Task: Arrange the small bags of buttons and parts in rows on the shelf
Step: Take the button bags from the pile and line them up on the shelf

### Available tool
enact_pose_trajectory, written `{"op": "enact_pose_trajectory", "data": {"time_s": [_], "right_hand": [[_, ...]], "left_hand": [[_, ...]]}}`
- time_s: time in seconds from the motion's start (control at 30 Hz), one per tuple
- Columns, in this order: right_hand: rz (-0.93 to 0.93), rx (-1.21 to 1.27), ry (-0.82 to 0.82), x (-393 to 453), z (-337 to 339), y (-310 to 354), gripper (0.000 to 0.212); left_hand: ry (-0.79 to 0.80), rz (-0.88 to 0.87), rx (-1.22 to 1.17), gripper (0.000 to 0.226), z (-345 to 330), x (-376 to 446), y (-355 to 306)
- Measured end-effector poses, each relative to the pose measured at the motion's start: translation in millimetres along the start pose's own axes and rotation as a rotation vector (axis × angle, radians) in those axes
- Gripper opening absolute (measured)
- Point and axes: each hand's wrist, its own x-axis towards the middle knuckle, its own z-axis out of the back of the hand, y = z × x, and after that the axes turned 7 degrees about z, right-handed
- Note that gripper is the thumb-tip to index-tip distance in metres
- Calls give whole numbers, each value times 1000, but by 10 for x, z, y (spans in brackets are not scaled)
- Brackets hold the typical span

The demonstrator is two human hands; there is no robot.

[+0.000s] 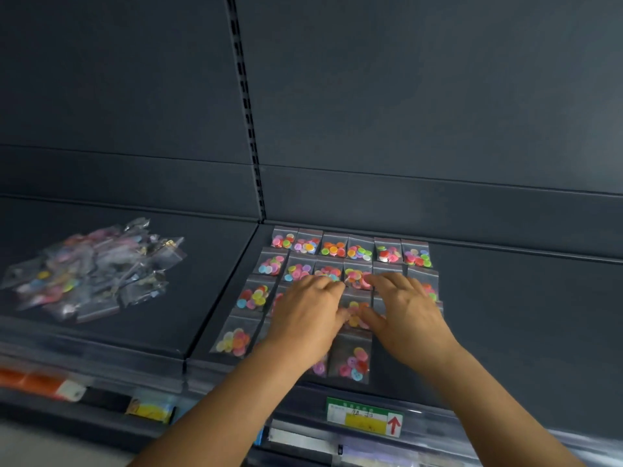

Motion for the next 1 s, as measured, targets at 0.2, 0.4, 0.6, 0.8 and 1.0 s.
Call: {"op": "enact_pose_trajectory", "data": {"time_s": [0.2,0.4,0.6,0.8,1.0], "right_hand": [[104,-6,42,358,-181,693,61],[154,34,47,767,-460,1574,60],[187,61,49,1102,-744,2384,59],[217,92,57,1388,-987,3014,53],[227,96,125,1629,-1167,3332,51]], "left_hand": [[-39,115,26,56,276,-190,791],[-51,183,33,55,552,-399,1737],[-75,232,43,53,819,-569,2638],[-68,293,40,52,946,-707,3324],[-60,402,16,52,932,-705,3888]]}}
